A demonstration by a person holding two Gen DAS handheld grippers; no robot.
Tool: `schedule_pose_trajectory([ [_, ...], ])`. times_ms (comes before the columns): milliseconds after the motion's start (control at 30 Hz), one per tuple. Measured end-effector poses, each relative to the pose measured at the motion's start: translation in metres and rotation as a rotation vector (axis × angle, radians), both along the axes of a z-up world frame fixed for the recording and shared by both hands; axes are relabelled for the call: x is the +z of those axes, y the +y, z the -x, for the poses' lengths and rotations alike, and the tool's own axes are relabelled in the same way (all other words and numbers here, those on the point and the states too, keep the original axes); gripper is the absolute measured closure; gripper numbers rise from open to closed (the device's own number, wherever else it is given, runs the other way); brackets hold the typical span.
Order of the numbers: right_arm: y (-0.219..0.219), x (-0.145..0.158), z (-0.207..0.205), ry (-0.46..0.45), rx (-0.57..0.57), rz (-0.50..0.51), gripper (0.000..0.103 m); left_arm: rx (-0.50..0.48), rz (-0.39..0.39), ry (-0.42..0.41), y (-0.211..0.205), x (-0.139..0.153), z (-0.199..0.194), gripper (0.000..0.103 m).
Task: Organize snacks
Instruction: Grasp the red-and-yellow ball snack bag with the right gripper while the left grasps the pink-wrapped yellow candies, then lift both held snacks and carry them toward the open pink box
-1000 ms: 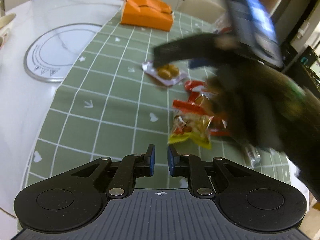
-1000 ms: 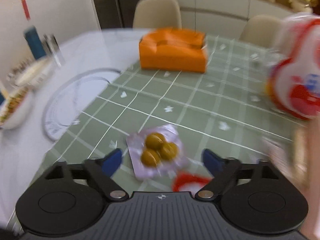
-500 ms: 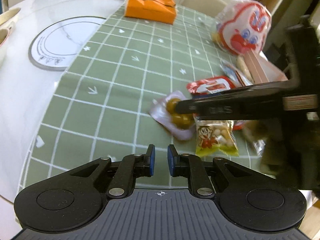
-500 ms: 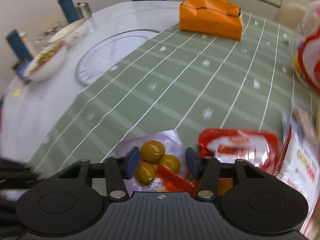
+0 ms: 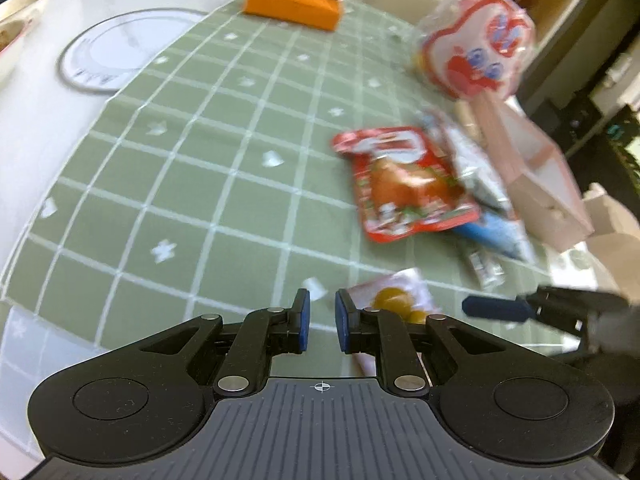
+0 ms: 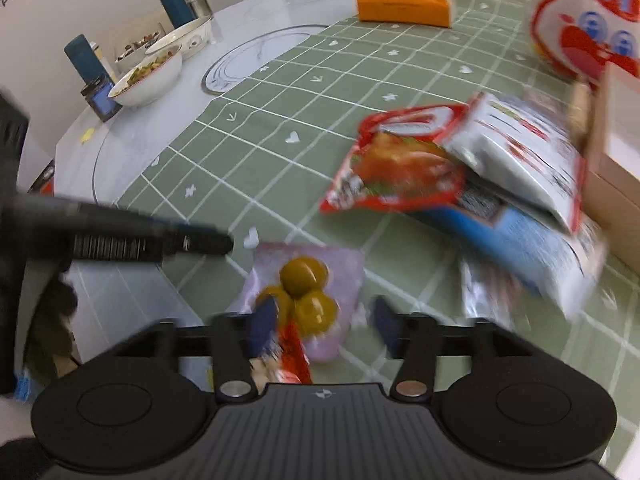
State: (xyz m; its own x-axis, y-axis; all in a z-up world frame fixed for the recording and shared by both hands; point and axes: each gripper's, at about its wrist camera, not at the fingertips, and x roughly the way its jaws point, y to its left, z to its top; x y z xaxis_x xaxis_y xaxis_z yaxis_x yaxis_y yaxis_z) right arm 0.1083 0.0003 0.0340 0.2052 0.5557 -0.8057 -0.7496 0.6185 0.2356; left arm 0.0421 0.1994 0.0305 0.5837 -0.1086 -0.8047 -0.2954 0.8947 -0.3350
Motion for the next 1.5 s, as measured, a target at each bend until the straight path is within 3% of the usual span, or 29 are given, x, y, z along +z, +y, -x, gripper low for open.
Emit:
schedule_pose_trajectory([
  [67,-0.012,0.005,0.01,-0.009,-0.019,-0.04,0.04,-0.024,-0.02,-0.009,-0.005,0.005,-0.003,0.085],
  [167,-0.012,0.006,0.027,0.026,-0.009,-0.083,0.029,-0.039,-0.057,0.003,-0.012,0.009,-0.005,0.084],
  [267,0.007,-0.005,0.044,-0.006,0.02,-0.016,0.029,-0.077,-0.065,0.025,-0.02,0.007,-0.008,0.084],
  [367,-0.001,-0.01,0.049,-0.074,-0.004,0.054,0.028,-0.151,-0.092,0.009,-0.036,0.008,-0.008,0.084],
  [567,-0.061,-0.008,0.032,-0.197,-0.193,0.128,0.027,-0.235,-0.18,0.025,-0.068,-0.004,-0.015,0.081],
  [667,-0.08,-0.013,0.024,-0.171,-0.285,0.105,0.023,-0.281,-0.235,0.009,-0.08,-0.007,-0.014,0.079],
  [767,-0.09,-0.022,0.021,-0.109,-0.339,0.057,0.017,-0.301,-0.221,0.01,-0.081,-0.008,-0.016,0.079],
  [867,-0.087,-0.026,0.026,-0.145,-0.333,0.075,0.017,-0.317,-0.216,0.013,-0.083,-0.008,-0.018,0.078],
  [1000,-0.086,-0.023,0.036,-0.125,-0.305,0.044,0.017,-0.347,-0.23,0.009,-0.088,-0.007,-0.018,0.078],
  [1167,-0.092,-0.028,0.047,-0.19,-0.249,0.114,0.017,-0.448,-0.257,-0.015,-0.098,-0.007,-0.01,0.078],
  [1267,-0.11,-0.028,0.044,-0.22,-0.3,0.128,0.016,-0.504,-0.276,-0.024,-0.104,-0.007,-0.002,0.078],
  [1400,-0.131,-0.032,0.034,-0.192,-0.417,0.107,0.012,-0.512,-0.273,-0.012,-0.11,-0.006,-0.002,0.078],
  [1500,-0.131,-0.033,0.033,-0.194,-0.436,0.106,0.011,-0.517,-0.249,0.004,-0.113,-0.005,-0.002,0.078],
])
